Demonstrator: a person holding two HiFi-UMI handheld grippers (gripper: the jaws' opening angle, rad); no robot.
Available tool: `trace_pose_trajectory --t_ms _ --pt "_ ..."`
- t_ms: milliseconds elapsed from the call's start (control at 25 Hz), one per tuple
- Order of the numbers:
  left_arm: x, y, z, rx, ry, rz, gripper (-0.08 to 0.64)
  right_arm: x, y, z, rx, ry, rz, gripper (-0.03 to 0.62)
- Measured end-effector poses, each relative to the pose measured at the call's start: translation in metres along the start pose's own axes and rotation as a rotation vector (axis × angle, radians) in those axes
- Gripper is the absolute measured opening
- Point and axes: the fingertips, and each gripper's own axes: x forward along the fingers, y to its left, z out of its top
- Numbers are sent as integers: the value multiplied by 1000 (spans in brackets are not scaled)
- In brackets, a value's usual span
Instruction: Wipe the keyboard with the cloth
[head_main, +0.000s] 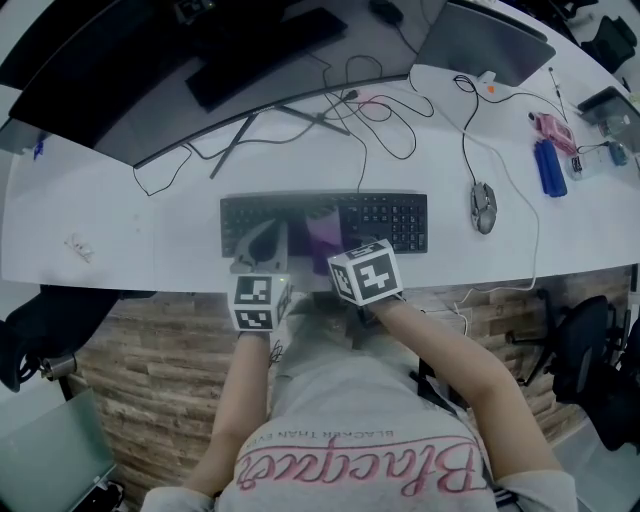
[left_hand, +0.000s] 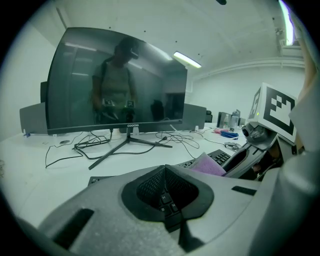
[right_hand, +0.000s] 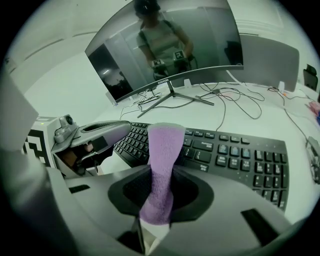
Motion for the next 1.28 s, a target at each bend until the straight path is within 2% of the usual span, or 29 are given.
trace_pose_trajectory --t_ms 400,1120,1280 --pt "17 -34 5 11 0 -37 6 -27 -43 -13 2 11 -38 86" --pt "49 -97 17 57 9 -120 6 -75 -113 -36 86 -13 -89 87" --pt "54 -106 19 59 8 -126 6 -84 -128 -40 67 -12 -121 87"
